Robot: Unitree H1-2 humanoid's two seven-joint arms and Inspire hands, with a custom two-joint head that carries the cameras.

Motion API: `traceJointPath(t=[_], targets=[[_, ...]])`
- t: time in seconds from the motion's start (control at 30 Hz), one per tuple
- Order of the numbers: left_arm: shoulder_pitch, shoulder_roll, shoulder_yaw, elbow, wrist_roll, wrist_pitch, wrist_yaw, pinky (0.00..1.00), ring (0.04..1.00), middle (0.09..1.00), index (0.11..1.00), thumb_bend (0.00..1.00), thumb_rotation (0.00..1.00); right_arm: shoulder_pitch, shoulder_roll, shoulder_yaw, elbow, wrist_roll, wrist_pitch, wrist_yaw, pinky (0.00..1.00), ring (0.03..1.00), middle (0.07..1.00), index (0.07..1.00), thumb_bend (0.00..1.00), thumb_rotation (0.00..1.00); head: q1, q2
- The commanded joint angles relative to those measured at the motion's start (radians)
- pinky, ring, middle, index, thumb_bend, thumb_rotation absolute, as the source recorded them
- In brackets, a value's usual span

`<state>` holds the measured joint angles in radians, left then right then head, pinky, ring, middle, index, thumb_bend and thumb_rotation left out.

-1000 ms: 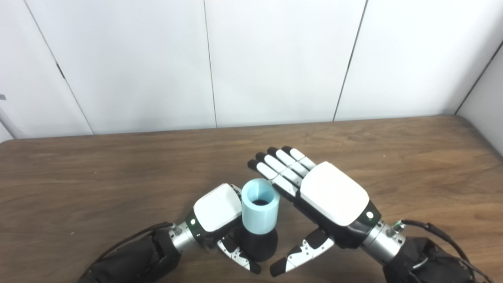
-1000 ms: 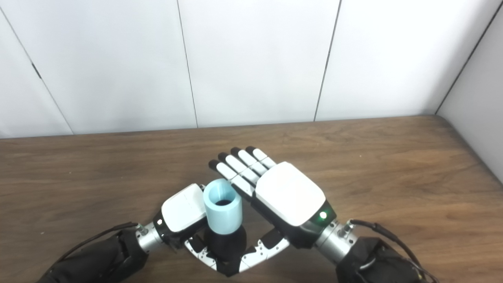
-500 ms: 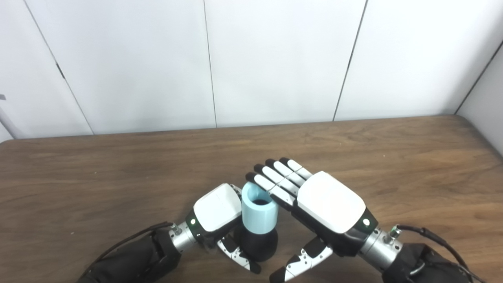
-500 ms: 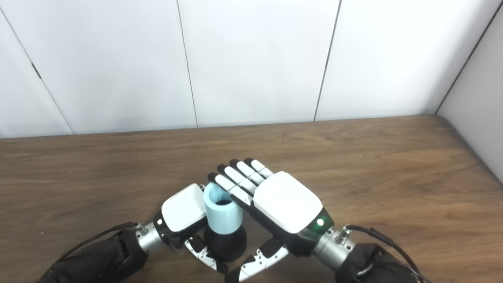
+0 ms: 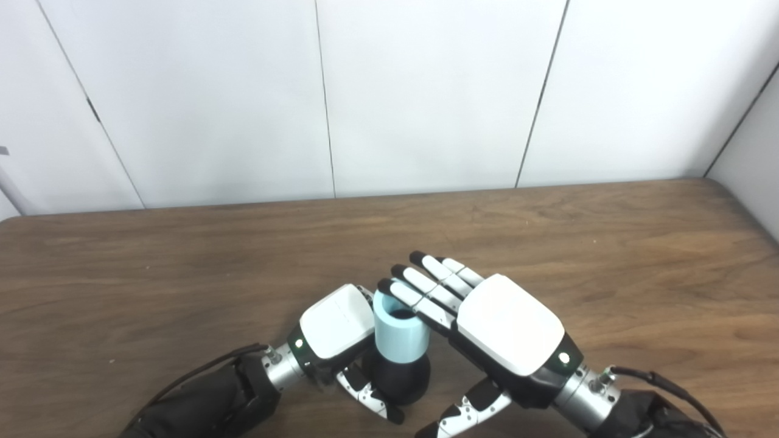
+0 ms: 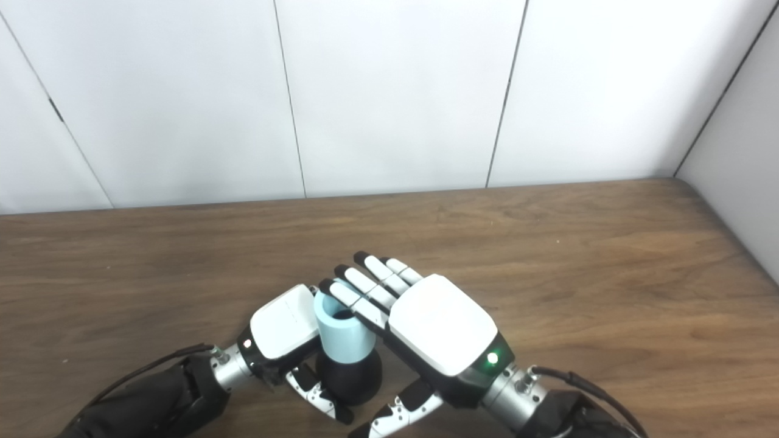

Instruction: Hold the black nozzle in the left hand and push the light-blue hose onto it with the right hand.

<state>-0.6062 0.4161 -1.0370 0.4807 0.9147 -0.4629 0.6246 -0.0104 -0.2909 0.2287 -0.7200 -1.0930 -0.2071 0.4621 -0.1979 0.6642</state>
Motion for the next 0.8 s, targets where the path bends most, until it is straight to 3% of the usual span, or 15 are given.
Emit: traceJointPath(t=[0.0,0.13,0.17,0.27,0.77], targets=[[0.164,-0.024,-0.091,0.069,0.056,-0.006,-0.072,0.16,0.197,0.384,0.488,0.51,0.0,0.022,-0.034,0.014,0.036,-0.044,-0.041,0.026,0.91,1.0,0.942,0.878,0.97,0.8,0.001,0.001],[0.165,-0.025,-0.09,0.071,0.052,-0.007,-0.073,0.16,0.19,0.462,0.477,0.52,0.0,0.022,-0.042,0.021,0.051,-0.058,-0.039,0.022,0.94,1.0,0.931,0.872,0.96,0.8,0.002,0.001],[0.166,-0.024,-0.088,0.068,0.055,-0.007,-0.072,0.16,0.193,0.415,0.484,0.52,0.0,0.021,-0.043,0.023,0.052,-0.062,-0.035,0.026,0.94,1.0,0.93,0.871,0.96,0.79,0.002,0.0],[0.167,-0.023,-0.084,0.063,0.064,-0.006,-0.074,0.16,0.197,0.465,0.478,0.52,0.0,0.021,-0.047,0.027,0.057,-0.076,-0.031,0.038,0.96,1.0,0.935,0.877,0.96,0.8,0.002,0.001],[0.167,-0.022,-0.08,0.058,0.053,-0.007,-0.088,0.16,0.195,0.471,0.477,0.52,0.0,0.033,-0.063,0.036,0.085,-0.091,-0.032,0.022,0.97,1.0,0.929,0.879,0.94,0.8,0.0,0.002]])
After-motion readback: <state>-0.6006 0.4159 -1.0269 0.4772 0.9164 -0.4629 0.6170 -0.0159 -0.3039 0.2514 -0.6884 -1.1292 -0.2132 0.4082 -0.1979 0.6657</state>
